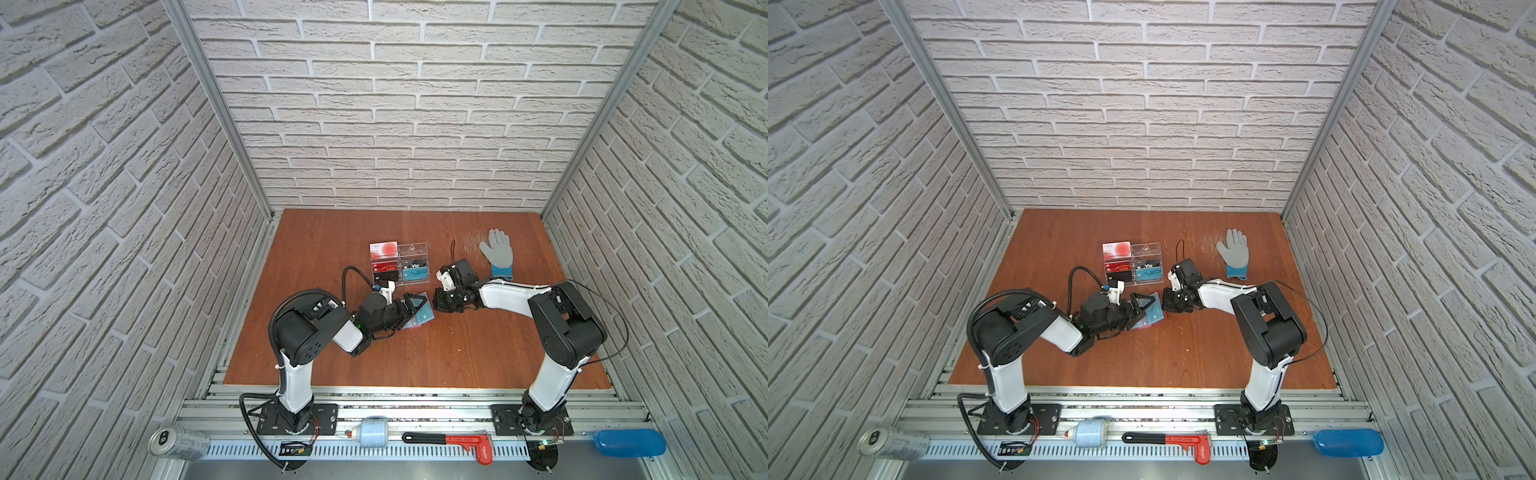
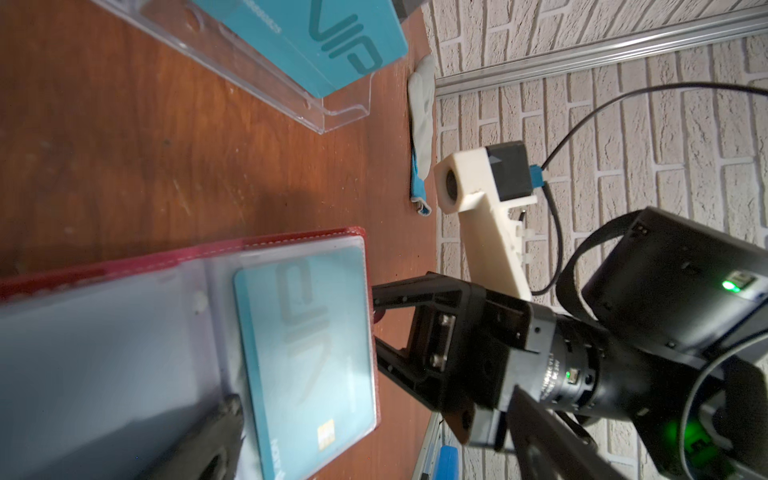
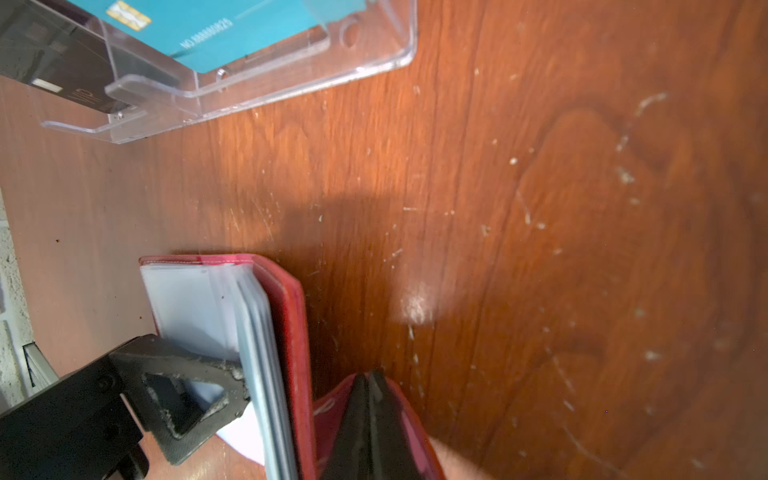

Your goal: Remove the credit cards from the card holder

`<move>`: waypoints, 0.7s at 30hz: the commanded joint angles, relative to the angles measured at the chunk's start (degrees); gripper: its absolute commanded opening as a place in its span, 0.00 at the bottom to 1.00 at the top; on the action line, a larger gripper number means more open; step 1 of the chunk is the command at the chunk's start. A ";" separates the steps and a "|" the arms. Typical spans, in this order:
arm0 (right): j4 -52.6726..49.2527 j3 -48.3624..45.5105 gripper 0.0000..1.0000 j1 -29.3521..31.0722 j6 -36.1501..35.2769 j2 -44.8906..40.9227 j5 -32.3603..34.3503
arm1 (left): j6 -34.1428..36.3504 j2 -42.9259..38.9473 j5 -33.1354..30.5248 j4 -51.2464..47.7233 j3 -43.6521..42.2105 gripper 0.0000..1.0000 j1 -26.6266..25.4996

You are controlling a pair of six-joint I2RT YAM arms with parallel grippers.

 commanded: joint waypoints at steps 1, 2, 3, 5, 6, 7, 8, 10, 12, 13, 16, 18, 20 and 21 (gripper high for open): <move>-3.54 -0.94 0.06 1.59 0.08 3.28 0.43 | -0.45 1.45 -1.61 4.55 -1.26 0.98 -0.55; -3.54 -0.92 0.06 1.61 0.09 3.24 0.42 | -0.44 1.46 -1.87 4.98 -1.35 0.98 -0.54; -3.55 -0.92 0.06 1.63 0.10 3.28 0.37 | -0.36 1.56 -1.98 5.33 -1.33 0.98 -0.63; -3.55 -0.89 0.06 1.61 0.11 3.21 0.43 | -0.73 2.18 -2.09 6.35 -1.12 0.98 -0.71; -3.54 -0.93 0.06 1.65 0.10 3.23 0.43 | -1.11 2.61 -2.00 7.15 -1.04 0.98 -0.72; -3.59 -0.88 0.06 1.61 0.11 3.17 0.38 | -1.49 3.11 -1.98 7.82 -0.92 0.98 -0.73; -3.59 -0.88 0.06 1.61 0.03 3.19 0.43 | -1.68 3.53 -2.09 8.28 -0.83 0.98 -0.83; -3.54 -0.92 0.06 1.65 0.02 3.17 0.52 | -1.78 3.93 -2.29 8.73 -0.82 0.98 -0.88; -3.65 -1.01 0.06 1.61 0.02 3.09 0.54 | -1.64 3.86 -2.59 8.49 -0.89 0.98 -0.98; -3.65 -0.99 0.06 1.63 0.02 3.00 0.59 | -1.57 3.75 -2.77 8.41 -0.97 0.98 -0.98; -3.60 -1.02 0.06 1.64 0.01 2.98 0.61 | -1.28 3.46 -2.86 8.30 -1.08 0.98 -1.14; -3.63 -0.96 0.06 1.61 0.02 2.96 0.58 | -1.23 3.51 -2.87 8.17 -1.00 0.98 -1.24; -3.62 -1.01 0.06 1.62 0.02 2.89 0.53 | -1.21 3.55 -2.95 8.28 -0.84 0.98 -1.46; -3.55 -1.02 0.06 1.62 0.02 2.88 0.53 | -1.22 3.55 -3.07 8.45 -0.78 0.98 -1.53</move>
